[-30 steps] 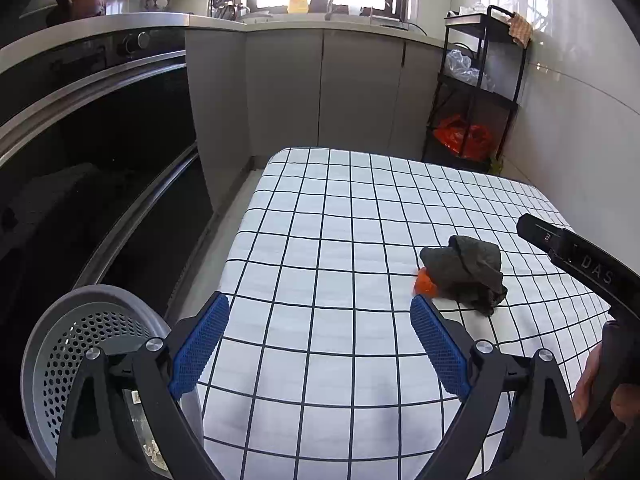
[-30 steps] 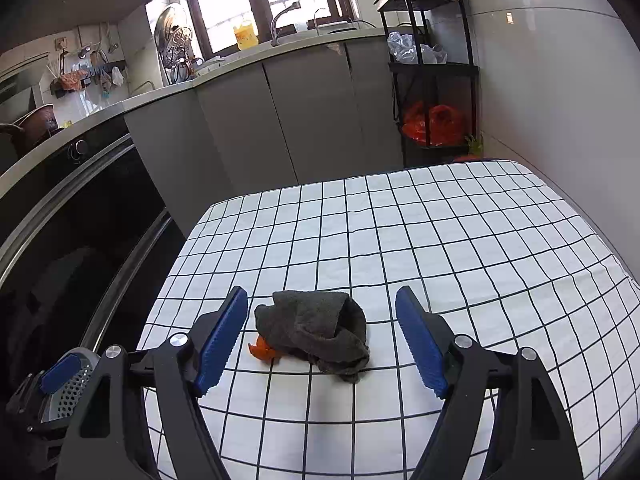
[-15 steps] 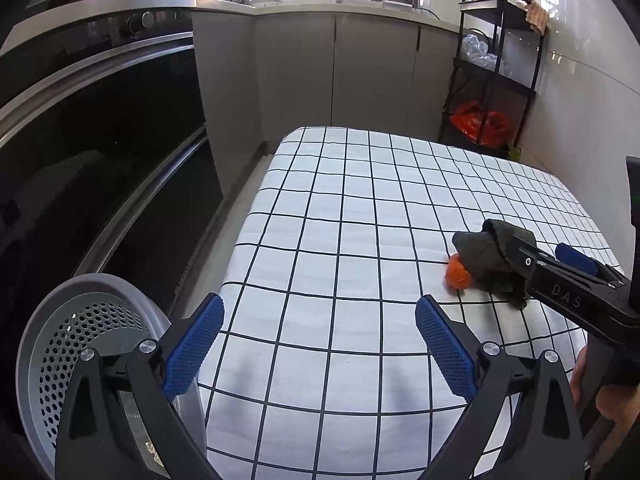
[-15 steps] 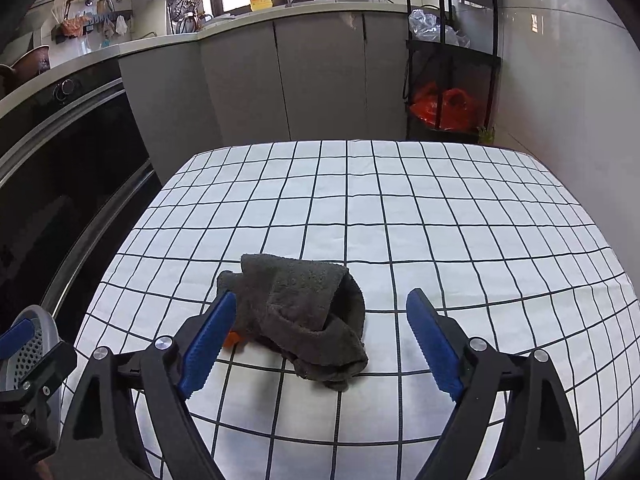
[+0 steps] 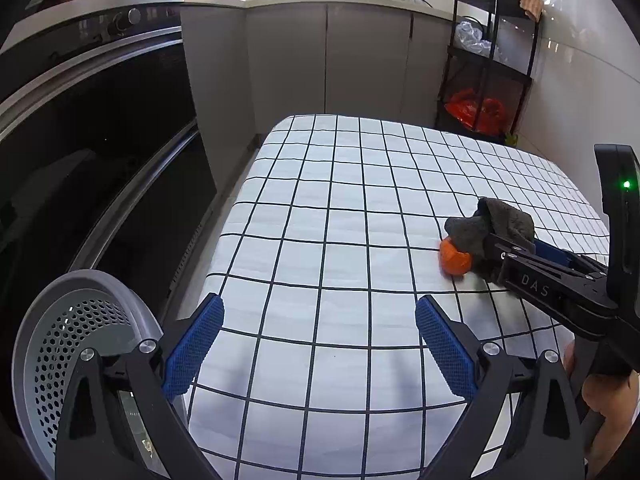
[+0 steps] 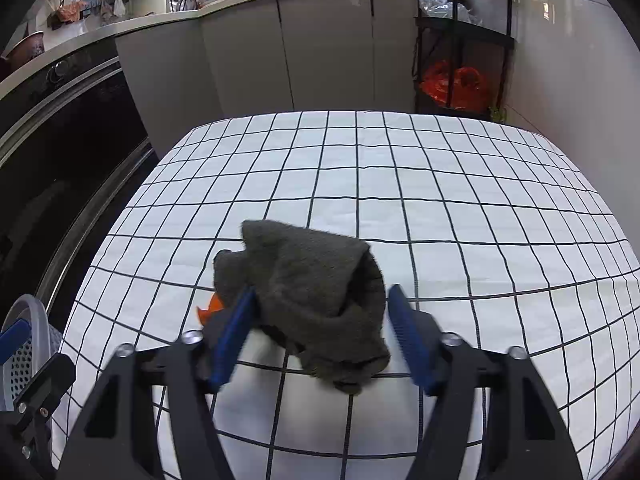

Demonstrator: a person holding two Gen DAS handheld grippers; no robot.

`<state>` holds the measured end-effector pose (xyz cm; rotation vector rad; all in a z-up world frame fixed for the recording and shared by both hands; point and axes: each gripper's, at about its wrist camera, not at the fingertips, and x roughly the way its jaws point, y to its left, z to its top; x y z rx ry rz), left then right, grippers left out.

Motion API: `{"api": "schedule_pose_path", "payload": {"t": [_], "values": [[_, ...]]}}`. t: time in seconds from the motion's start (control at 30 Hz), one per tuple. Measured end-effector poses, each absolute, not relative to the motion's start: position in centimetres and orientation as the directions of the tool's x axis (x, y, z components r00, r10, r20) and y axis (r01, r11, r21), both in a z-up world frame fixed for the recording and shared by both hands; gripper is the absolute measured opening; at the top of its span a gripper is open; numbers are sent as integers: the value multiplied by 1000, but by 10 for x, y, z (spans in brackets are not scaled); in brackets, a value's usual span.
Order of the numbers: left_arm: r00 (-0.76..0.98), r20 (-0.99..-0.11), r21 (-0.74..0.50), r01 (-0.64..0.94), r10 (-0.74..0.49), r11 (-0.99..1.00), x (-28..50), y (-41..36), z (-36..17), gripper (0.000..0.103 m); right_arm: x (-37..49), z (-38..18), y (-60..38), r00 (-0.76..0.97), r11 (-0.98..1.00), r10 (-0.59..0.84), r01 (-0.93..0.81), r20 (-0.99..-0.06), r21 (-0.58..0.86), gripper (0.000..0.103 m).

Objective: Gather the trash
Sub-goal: 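Grasp the dark grey cloth with the right tool while the left tool grasps the orange peel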

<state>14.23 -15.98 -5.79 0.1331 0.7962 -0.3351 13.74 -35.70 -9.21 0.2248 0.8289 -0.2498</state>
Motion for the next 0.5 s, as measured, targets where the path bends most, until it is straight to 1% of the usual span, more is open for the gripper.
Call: {"api": "schedule_pose_path", "payload": {"t": [0.1,0.13,0.23,0.37,0.5], "values": [[645,-723,-8,350,-247,937,141,-162,-58,95,135,-89,-351,657,954,-125,286,-744,93,37],[645,-722,-7,352,-248,936,140,-162,-58,95,133,-87,-351,661,955,-117,280,-741,99,35],[648,-719,-3,357,-250,934,137,-164,-56,95,126,-77,-353,684,952,-87,270,-724,141,31],[646,-719,-11,359,-257,933,135,-165,-54,95,108,-59,-360,727,941,-54,266,-685,209,30],[641,-717,-23,372,-275,928,130,-170,-52,95,85,-43,-371,762,925,-61,287,-645,251,29]]}}
